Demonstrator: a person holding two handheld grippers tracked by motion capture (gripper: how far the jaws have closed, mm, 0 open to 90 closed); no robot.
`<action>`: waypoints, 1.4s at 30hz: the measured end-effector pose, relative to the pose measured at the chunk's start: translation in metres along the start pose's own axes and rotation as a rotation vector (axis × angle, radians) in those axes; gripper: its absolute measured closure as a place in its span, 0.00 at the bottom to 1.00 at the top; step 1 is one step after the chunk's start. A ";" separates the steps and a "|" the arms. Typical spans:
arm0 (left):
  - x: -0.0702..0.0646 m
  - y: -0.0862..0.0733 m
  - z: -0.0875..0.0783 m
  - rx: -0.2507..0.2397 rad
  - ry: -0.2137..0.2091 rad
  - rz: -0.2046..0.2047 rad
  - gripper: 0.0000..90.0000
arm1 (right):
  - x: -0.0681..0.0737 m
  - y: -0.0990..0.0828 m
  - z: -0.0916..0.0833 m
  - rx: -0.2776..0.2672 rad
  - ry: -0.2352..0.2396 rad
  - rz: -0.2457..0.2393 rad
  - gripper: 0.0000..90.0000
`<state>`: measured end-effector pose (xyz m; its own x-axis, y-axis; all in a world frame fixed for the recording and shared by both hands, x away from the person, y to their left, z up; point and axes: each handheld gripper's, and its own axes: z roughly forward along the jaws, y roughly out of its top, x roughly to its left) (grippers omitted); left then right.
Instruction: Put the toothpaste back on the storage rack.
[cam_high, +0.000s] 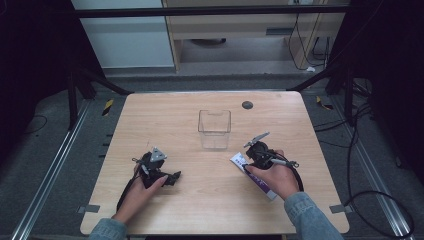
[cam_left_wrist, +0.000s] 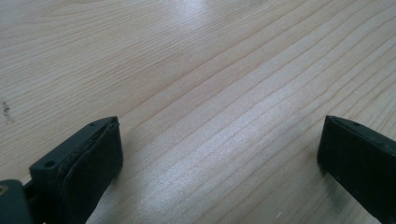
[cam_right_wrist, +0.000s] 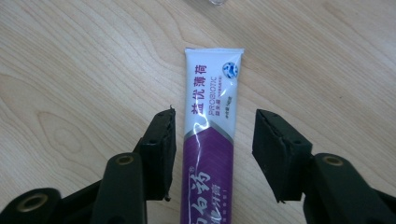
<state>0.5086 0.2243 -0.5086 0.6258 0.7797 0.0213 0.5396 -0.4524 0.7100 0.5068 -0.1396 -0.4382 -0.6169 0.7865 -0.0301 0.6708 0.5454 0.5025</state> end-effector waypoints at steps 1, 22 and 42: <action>0.000 0.000 0.000 0.000 0.000 0.000 0.00 | 0.001 0.001 0.002 0.011 0.004 0.011 0.51; 0.000 0.000 0.000 0.000 0.000 0.000 0.00 | 0.000 0.001 0.030 0.105 0.026 0.026 0.53; 0.000 0.000 0.000 0.000 0.000 0.000 0.00 | -0.004 0.003 0.038 0.150 0.031 0.052 0.56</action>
<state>0.5087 0.2243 -0.5086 0.6260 0.7796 0.0210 0.5396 -0.4524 0.7100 0.5269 -0.1302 -0.4698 -0.5907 0.8066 0.0203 0.7545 0.5433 0.3683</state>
